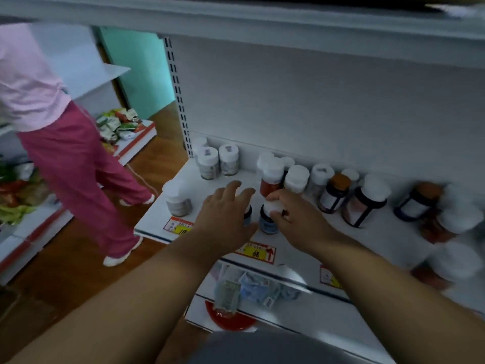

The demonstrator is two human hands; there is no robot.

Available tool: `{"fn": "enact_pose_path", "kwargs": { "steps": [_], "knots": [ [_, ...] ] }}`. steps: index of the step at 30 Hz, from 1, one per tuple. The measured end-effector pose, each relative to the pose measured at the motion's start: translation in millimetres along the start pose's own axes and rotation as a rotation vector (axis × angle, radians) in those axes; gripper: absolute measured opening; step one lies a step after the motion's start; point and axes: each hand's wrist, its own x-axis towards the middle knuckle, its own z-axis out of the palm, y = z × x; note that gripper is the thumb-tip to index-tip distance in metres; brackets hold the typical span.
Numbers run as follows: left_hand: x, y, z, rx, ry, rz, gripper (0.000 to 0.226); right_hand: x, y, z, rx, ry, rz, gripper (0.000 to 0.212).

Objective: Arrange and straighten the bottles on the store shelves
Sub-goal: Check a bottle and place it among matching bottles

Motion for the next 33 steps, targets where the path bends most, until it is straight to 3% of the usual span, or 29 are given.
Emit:
{"fn": "enact_pose_path", "kwargs": {
  "steps": [4,9,20,23,27,33],
  "knots": [
    [14,-14,7,-0.033,-0.179,0.104,0.060,-5,-11,12,0.040,-0.041,0.120,0.029],
    [14,-20,7,-0.022,-0.153,0.200,0.049,-4,-26,28,0.042,0.052,0.108,0.033],
    [15,-21,3,0.004,-0.162,0.213,0.056,-7,-33,31,-0.050,0.090,0.109,0.048],
    [9,-11,-8,0.075,-0.009,0.197,0.070,-20,-35,20,-0.016,0.198,0.076,0.052],
    [-1,32,-26,-0.014,0.261,0.298,0.053,-58,-24,-12,-0.048,0.429,0.036,0.041],
    [-4,150,-22,-0.168,0.343,0.390,0.046,-134,22,-96,-0.060,0.615,0.132,0.020]
  ]
}}
